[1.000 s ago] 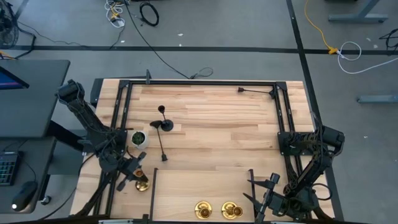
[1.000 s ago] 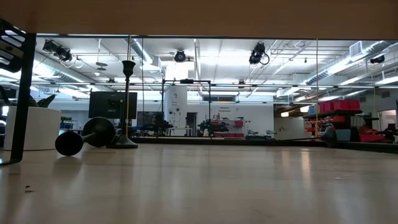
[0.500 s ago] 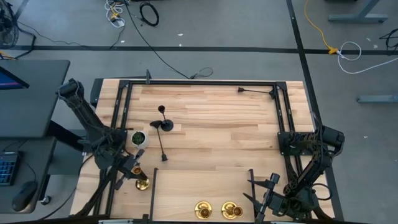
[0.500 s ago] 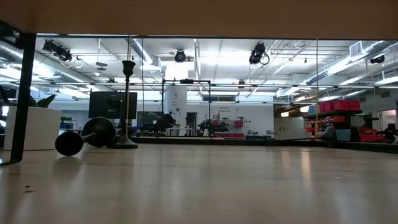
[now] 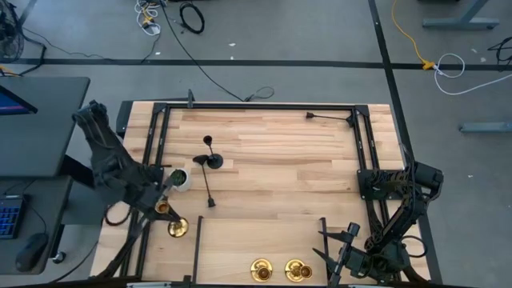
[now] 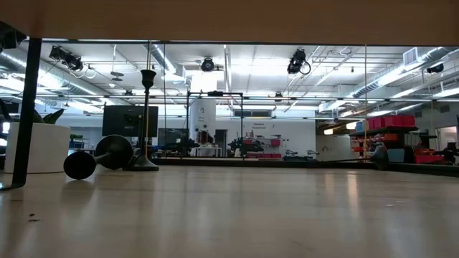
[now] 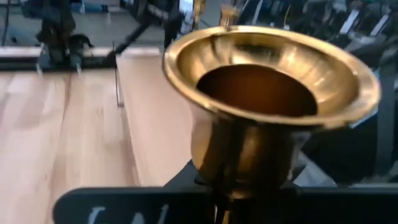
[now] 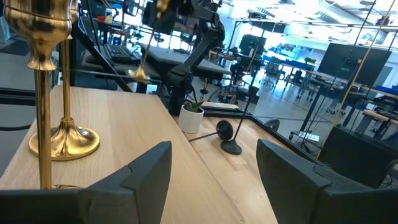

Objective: Pick & Place candle stick holders
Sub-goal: Put the yellow candlestick on the shelf

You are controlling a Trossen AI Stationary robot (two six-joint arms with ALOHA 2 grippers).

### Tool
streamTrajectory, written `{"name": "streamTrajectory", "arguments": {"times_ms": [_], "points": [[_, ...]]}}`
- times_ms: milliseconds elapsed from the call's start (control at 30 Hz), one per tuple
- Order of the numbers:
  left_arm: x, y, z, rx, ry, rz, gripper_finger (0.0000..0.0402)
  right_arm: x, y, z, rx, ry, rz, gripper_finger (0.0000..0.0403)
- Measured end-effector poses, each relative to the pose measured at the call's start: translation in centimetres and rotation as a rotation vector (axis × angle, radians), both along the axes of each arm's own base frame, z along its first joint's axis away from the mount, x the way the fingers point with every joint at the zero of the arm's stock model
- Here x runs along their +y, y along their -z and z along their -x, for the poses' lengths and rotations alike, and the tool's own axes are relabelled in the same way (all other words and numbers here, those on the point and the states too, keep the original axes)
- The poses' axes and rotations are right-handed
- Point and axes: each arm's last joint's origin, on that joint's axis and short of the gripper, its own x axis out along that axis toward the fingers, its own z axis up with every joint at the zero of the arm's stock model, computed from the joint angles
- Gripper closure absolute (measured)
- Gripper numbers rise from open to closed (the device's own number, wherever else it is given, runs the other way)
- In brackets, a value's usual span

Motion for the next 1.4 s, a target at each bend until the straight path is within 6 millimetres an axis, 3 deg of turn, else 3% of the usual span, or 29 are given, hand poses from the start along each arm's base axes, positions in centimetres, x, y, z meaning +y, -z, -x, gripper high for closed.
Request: {"name": "streamTrajectory", "arguments": {"times_ms": [133,300,600,800,1133,1400], "points": [[0.3,-2.4,0.2,-0.059,0.007,0.017,0.0389,0.0,0.0,0.0,0.000,0.000,0.000,0.0167],[-0.2,-3.7,-0.2,-0.089,-0.001,0.002,0.0391,0.0,0.0,0.0,0.000,0.000,-0.001,0.0167],[-4.9,-3.5,-3.8,-0.064,-0.006,-0.062,0.0391,-0.3,0.0,-0.5,0.000,0.016,-0.001,0.0167],[-7.3,-4.7,-7.1,-0.069,-0.051,-0.113,0.0388,-0.3,0.0,-0.5,-0.001,0.017,-0.002,0.0167],[-11.3,-3.3,-12.6,-0.013,-0.009,-0.139,0.0389,-0.3,0.0,-0.5,-0.001,0.017,-0.001,0.0167],[-13.3,-2.5,-14.4,-0.016,-0.011,-0.135,0.0385,-0.3,0.0,-0.5,0.002,0.017,0.006,0.0167]]}}
